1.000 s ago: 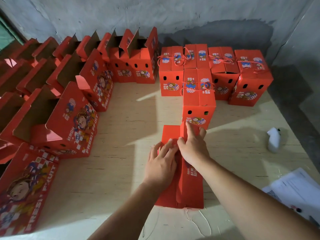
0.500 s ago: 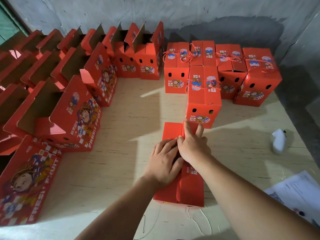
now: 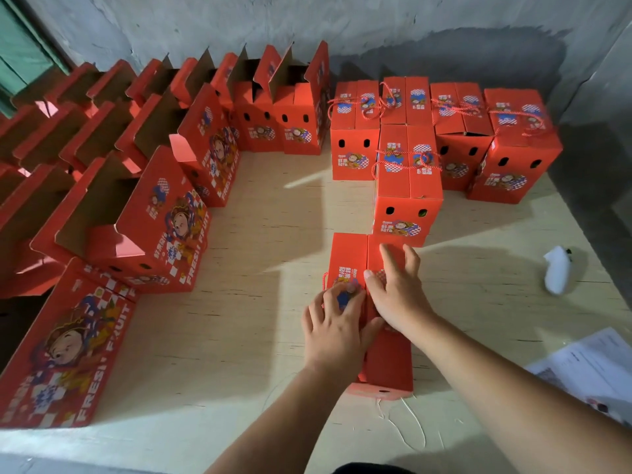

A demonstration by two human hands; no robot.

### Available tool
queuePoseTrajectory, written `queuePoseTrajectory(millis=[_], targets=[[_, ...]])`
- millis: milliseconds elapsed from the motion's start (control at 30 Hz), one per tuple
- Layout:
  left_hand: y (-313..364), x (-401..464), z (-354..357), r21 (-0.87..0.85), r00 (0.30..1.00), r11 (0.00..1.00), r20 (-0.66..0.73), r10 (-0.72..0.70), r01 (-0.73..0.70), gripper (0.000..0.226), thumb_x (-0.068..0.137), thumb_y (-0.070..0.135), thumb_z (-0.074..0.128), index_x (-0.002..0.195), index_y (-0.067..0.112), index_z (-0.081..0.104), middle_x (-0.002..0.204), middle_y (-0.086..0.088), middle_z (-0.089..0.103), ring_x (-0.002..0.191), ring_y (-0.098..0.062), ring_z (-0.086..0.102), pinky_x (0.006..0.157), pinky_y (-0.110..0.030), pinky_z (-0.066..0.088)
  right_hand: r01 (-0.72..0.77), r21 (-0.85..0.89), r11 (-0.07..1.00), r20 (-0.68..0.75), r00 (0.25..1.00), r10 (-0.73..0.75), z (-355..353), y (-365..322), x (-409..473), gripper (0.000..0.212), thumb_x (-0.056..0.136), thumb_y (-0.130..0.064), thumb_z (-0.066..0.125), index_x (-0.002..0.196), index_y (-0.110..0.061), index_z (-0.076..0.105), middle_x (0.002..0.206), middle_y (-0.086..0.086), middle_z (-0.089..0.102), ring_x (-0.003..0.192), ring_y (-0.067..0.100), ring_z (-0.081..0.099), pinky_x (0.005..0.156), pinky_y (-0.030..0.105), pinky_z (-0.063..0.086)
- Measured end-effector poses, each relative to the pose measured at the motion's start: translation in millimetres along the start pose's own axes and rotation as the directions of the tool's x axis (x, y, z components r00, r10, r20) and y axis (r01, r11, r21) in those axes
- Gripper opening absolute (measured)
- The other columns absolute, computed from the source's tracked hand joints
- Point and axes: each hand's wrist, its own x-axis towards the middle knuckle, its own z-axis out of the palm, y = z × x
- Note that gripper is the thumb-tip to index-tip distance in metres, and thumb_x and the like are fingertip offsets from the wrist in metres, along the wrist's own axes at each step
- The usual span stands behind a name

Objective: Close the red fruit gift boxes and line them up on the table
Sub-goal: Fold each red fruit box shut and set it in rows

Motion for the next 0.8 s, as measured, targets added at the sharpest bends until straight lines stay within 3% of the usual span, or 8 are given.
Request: queuePoseTrajectory(millis=[67,167,400,500,567,667,733,800], targets=[[-7,-6,-3,-0.094,0.999,0.994,-0.022,0.045,-0.047,0.077,0.084,0.086,0.031,0.144,0.042,0.052,0.155,0.010,0.035,0.143,-0.024,0.027,0.117,-0.044,0.023,-0.030,0.146,0.989,0.046,0.999,0.023,1,13,-22,0.075,0.097,-0.045,0.062,0.159,-0.034,0.022,0.159,0.010,0.013,0.149,0.027,0.026,0.110,0.031,0.030],[-13,-19,-2,-0.150,0.994,0.983,0.002,0.105,-0.103,0.067,0.087,0.079,0.042,0.145,0.046,0.048,0.158,0.019,0.027,0.148,-0.018,0.017,0.120,-0.043,0.018,-0.157,0.315,0.936,0.173,0.979,0.106,2,25,-46,0.096,0.090,-0.050,0.071,0.160,-0.047,0.005,0.146,0.010,0.030,0.135,0.015,0.040,0.110,0.030,0.033],[-8,-24,-4,-0.148,0.980,0.988,0.200,-0.005,0.035,0.063,0.092,0.076,0.043,0.148,0.066,0.015,0.163,0.017,-0.011,0.147,-0.021,-0.010,0.121,-0.053,-0.003,-0.101,0.262,0.960,0.098,0.992,0.077,1,22,-54,0.094,0.089,-0.054,0.071,0.159,-0.047,0.009,0.138,0.002,0.032,0.119,0.010,0.045,0.095,0.028,0.036],[-4,-21,-3,-0.169,0.985,0.983,0.167,-0.039,0.067,0.064,0.090,0.076,0.049,0.148,0.061,0.025,0.162,0.016,-0.003,0.145,-0.020,0.000,0.121,-0.050,0.005,-0.056,0.264,0.963,0.052,0.998,0.044,1,20,-59,0.087,0.092,-0.049,0.069,0.159,-0.045,0.015,0.138,0.008,0.037,0.112,0.002,0.043,0.093,0.026,0.036],[-6,-26,-2,-0.222,0.997,0.974,0.068,-0.028,0.043,0.060,0.088,0.073,0.056,0.142,0.050,0.047,0.160,0.012,0.015,0.142,-0.018,0.011,0.121,-0.046,0.015,-0.052,0.260,0.964,0.038,0.998,0.043,-4,15,-60,0.087,0.092,-0.046,0.070,0.160,-0.040,0.018,0.141,0.009,0.036,0.109,-0.006,0.036,0.097,0.025,0.035],[-17,-41,4,-0.405,0.985,0.904,-0.151,0.079,-0.135,0.035,0.096,0.054,0.057,0.120,0.031,0.071,0.148,0.017,0.042,0.140,-0.020,0.025,0.119,-0.040,0.026,-0.018,0.191,0.981,0.080,0.997,0.003,-8,12,-69,0.100,0.080,-0.059,0.074,0.159,-0.040,0.015,0.152,0.000,0.020,0.128,-0.005,0.027,0.112,0.032,0.033],[-29,-48,4,-0.459,0.984,0.871,-0.105,0.144,-0.176,0.042,0.096,0.044,0.044,0.127,0.033,0.070,0.154,0.021,0.036,0.146,-0.018,0.018,0.123,-0.026,0.013,0.020,0.101,0.995,0.193,0.980,-0.040,-8,12,-83,0.114,0.066,-0.076,0.069,0.158,-0.050,0.006,0.160,-0.012,-0.008,0.142,-0.003,0.019,0.120,0.031,0.025],[-40,-48,2,-0.442,0.975,0.872,-0.029,0.219,-0.209,0.052,0.092,0.035,0.044,0.140,0.029,0.062,0.159,0.014,0.030,0.149,-0.020,0.011,0.124,-0.025,0.006,0.060,0.089,0.994,0.223,0.972,-0.079,-6,14,-95,0.108,0.073,-0.062,0.074,0.156,-0.057,0.005,0.162,-0.011,-0.026,0.153,0.006,0.006,0.122,0.028,0.017]])
